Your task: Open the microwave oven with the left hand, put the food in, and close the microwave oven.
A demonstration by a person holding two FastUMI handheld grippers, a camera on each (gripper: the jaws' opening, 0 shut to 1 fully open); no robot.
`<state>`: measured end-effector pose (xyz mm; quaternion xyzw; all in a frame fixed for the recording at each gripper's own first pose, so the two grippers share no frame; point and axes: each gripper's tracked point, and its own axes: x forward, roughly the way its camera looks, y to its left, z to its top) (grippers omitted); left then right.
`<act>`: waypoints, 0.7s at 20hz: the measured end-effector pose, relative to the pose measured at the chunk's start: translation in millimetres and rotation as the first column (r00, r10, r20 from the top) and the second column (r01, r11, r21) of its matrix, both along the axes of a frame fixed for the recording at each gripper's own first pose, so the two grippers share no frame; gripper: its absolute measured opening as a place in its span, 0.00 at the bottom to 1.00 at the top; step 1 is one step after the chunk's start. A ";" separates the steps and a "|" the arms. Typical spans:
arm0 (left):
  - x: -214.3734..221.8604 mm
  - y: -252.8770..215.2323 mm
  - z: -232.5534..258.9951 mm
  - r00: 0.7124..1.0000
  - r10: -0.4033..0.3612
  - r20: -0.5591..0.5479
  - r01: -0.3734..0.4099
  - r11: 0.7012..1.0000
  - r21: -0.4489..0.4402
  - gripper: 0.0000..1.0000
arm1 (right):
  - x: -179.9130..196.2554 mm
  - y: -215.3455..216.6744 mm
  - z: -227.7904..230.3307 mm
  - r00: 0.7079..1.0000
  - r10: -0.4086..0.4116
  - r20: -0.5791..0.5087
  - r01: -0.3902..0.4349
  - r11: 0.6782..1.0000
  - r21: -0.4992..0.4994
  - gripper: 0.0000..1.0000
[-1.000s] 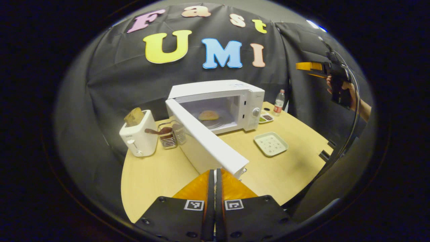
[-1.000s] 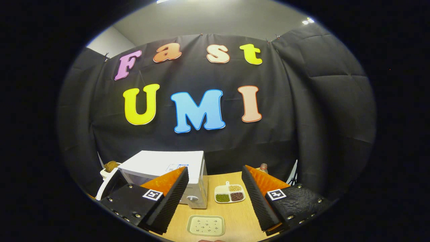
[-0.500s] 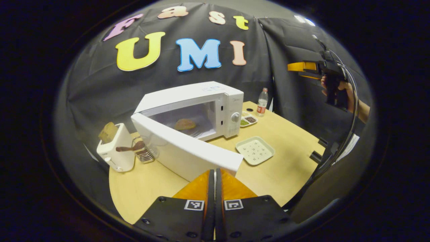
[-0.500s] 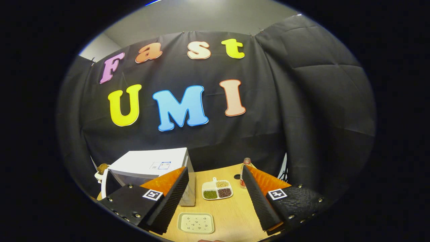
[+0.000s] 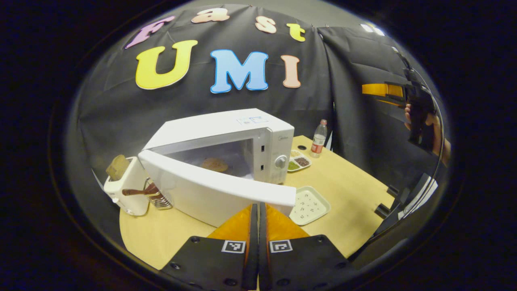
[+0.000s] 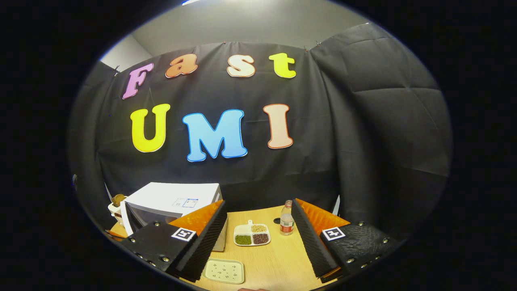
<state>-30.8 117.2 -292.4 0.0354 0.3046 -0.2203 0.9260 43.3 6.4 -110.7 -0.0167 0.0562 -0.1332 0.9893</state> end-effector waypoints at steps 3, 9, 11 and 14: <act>13.6 -17.0 -0.2 1.000 -0.004 0.003 0.004 1.000 0.004 0.08 | 0.4 -8.1 2.5 1.000 0.001 0.004 -0.001 1.000 0.000 0.98; 53.6 -38.1 7.3 0.997 0.054 0.047 -0.051 0.997 -0.063 0.08 | 0.3 -18.9 4.3 1.000 0.002 0.000 -0.002 1.000 -0.011 0.98; 64.2 -40.8 7.5 0.997 0.065 0.048 -0.061 0.995 -0.082 0.10 | 0.9 -21.2 4.5 1.000 0.000 -0.003 0.000 1.000 -0.012 0.98; 75.3 -44.2 3.1 0.996 0.072 0.043 -0.068 0.995 -0.078 0.08 | -0.6 -27.5 6.0 1.000 -0.005 -0.007 0.005 1.000 -0.018 0.98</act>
